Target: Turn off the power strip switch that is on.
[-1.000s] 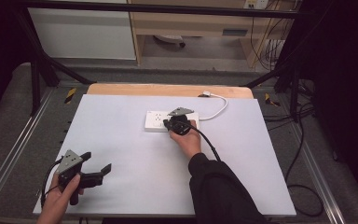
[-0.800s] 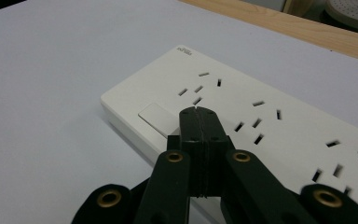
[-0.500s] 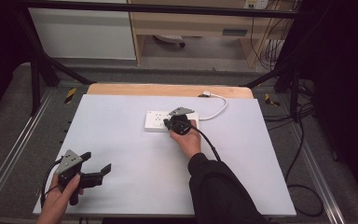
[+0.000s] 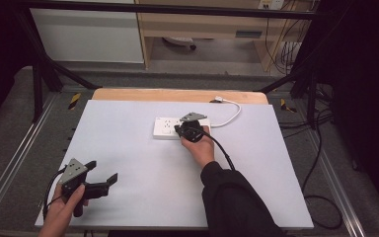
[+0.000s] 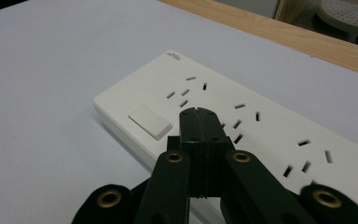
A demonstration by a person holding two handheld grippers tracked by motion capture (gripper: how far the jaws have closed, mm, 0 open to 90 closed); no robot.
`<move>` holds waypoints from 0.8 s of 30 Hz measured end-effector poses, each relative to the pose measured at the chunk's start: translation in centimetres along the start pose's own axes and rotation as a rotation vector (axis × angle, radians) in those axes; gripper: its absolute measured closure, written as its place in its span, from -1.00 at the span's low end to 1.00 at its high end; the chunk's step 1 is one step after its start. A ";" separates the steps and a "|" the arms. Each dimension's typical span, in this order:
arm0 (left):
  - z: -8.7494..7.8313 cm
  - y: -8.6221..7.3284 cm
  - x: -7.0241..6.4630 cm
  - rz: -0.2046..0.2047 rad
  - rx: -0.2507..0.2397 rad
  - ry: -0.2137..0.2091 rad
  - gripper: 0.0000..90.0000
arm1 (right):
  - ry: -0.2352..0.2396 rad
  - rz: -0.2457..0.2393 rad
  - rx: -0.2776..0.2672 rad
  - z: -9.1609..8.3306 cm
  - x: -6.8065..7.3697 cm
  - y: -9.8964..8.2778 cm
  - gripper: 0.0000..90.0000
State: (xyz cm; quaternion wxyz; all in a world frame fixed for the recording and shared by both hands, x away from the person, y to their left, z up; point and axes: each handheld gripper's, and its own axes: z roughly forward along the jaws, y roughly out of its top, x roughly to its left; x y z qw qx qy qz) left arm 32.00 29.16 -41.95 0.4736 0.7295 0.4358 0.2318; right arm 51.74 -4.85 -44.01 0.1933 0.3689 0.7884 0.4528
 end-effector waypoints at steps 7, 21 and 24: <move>0.0 0.0 0.0 0.001 0.001 0.001 -0.87 | 0.002 0.005 -0.019 -0.6 0.2 0.4 0.94; 0.0 0.0 -0.1 0.004 0.004 -0.001 -0.86 | 0.019 0.039 -0.040 -2.4 0.4 1.4 0.47; 0.0 0.0 -0.1 0.004 0.005 0.000 -0.87 | 0.008 0.067 -0.037 -2.8 0.2 1.5 0.19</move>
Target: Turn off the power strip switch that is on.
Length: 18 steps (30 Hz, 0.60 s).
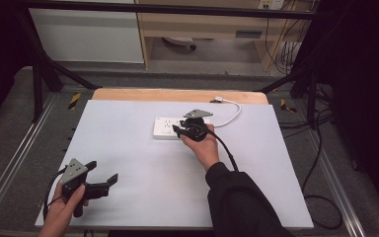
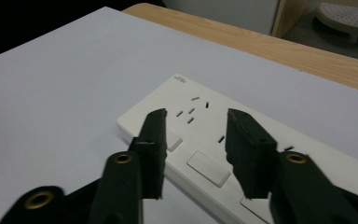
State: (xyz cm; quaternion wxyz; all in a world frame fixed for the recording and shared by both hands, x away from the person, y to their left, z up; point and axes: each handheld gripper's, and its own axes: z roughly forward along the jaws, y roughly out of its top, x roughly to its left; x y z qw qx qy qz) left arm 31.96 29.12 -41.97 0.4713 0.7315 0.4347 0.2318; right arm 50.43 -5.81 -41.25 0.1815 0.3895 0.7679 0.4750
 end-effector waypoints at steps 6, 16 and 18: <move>0.0 0.0 0.0 0.001 -0.001 -0.002 -0.87 | -0.013 0.057 -0.020 -1.1 -0.4 0.4 -0.22; 0.0 0.0 0.0 0.000 0.000 -0.001 -0.86 | -0.019 0.070 -0.010 -2.9 -1.2 0.9 -0.78; 0.0 0.0 0.0 0.000 0.000 0.000 -0.86 | -0.024 0.073 -0.004 -3.3 -1.5 0.9 -0.81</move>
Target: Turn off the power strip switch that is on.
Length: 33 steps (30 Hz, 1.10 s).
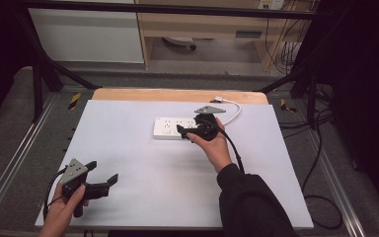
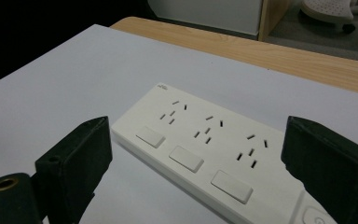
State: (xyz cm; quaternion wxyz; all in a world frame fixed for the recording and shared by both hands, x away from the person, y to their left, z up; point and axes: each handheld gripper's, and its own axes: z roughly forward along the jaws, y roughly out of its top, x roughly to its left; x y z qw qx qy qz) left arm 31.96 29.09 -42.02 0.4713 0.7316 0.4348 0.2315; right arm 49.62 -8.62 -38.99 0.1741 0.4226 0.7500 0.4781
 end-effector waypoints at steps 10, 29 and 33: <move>0.0 0.0 0.0 -0.003 0.001 0.000 -0.87 | 0.002 -0.015 -0.027 -2.5 -0.9 0.2 -0.88; 0.0 -0.1 0.0 -0.002 0.003 0.001 -0.87 | -0.029 -0.035 -0.059 -5.8 -2.5 0.0 -0.89; 0.0 -0.1 0.0 -0.002 0.004 0.000 -0.86 | -0.030 -0.036 -0.059 -6.2 -2.7 0.0 -0.90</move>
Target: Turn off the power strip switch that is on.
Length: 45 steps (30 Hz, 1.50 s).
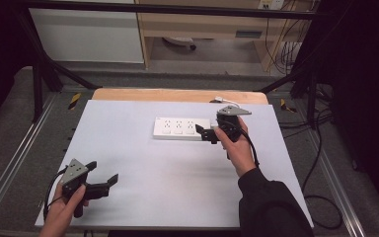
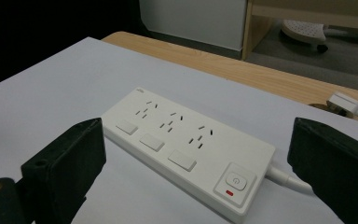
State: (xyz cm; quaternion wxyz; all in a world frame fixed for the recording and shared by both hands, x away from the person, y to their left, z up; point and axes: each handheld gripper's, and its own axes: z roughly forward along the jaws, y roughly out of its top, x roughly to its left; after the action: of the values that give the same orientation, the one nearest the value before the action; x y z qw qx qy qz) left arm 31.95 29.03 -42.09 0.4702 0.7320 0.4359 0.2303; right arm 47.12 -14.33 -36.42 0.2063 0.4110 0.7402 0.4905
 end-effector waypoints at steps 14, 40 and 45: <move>0.0 0.0 0.0 0.002 0.000 0.004 -0.86 | -0.007 0.003 -0.014 -1.7 -1.2 -0.4 -0.89; 0.0 -0.1 0.0 0.000 0.002 0.005 -0.86 | -0.042 0.036 -0.056 -6.9 -4.0 -3.1 -0.91; 0.1 -0.1 -0.1 -0.001 0.003 0.004 -0.87 | -0.051 0.060 -0.065 -7.8 -4.6 -4.0 -0.90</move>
State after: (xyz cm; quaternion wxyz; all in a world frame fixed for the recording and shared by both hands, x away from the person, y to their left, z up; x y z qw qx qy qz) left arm 31.92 28.95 -42.16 0.4685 0.7320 0.4374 0.2308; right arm 42.64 -23.13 -37.04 0.2235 0.4382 0.7057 0.5099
